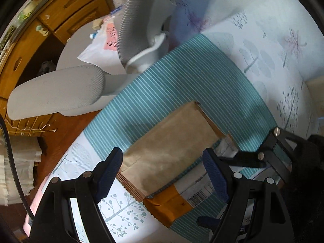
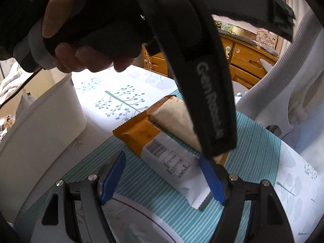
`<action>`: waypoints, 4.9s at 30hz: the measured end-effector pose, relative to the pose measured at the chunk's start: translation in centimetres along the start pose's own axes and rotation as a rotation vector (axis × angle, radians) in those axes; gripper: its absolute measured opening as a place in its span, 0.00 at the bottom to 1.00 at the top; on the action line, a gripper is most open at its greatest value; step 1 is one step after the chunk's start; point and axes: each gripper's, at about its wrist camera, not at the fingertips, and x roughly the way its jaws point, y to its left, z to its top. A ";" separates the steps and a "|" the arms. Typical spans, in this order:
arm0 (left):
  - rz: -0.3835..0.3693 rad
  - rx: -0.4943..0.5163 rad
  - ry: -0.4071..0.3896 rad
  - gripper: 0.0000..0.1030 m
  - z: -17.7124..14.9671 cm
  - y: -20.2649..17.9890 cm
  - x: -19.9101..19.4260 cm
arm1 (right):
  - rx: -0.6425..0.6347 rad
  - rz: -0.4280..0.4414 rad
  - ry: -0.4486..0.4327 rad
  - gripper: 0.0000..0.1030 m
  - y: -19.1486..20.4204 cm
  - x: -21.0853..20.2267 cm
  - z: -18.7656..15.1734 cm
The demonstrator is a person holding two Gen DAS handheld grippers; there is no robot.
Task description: Organize snacks
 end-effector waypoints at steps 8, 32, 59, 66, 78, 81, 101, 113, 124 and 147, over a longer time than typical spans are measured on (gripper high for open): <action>-0.015 0.008 0.022 0.78 0.9 0.3 1.1 | -0.040 -0.030 0.049 0.72 0.5 0.5 0.3; -0.028 -0.016 -0.005 0.73 -0.1 0.5 1.9 | 0.030 -0.028 0.363 0.38 -2.2 -0.6 1.0; -0.045 -0.242 -0.046 0.59 -4.9 -5.7 -5.6 | 0.596 0.072 0.636 0.35 1.1 -9.1 -8.4; -0.065 -0.296 -0.115 0.59 -8.5 -8.0 -11.8 | 0.707 0.131 0.633 0.35 4.1 -13.3 -10.5; -0.142 -0.427 -0.197 0.59 -19.2 -9.4 -21.2 | 0.846 0.184 0.630 0.35 9.1 -16.6 -10.3; -0.144 -0.451 -0.205 0.59 -22.5 -9.2 -22.8 | 0.869 0.170 0.603 0.35 10.1 -16.8 -9.1; -0.184 -0.504 -0.248 0.59 -42.3 -3.6 -25.2 | 0.930 -0.002 0.360 0.35 22.3 -20.6 -3.5; -0.231 -0.577 -0.315 0.57 -47.5 -0.7 -22.7 | 0.861 -0.069 0.209 0.35 26.5 -18.6 -0.9; -0.262 -0.623 -0.299 0.73 -48.6 -1.2 -21.1 | 0.878 -0.108 0.209 0.55 26.4 -16.7 -1.6; -0.140 -0.872 -0.405 0.97 -42.0 -16.2 -22.7 | 0.643 -0.037 0.237 0.84 16.5 -24.6 -8.7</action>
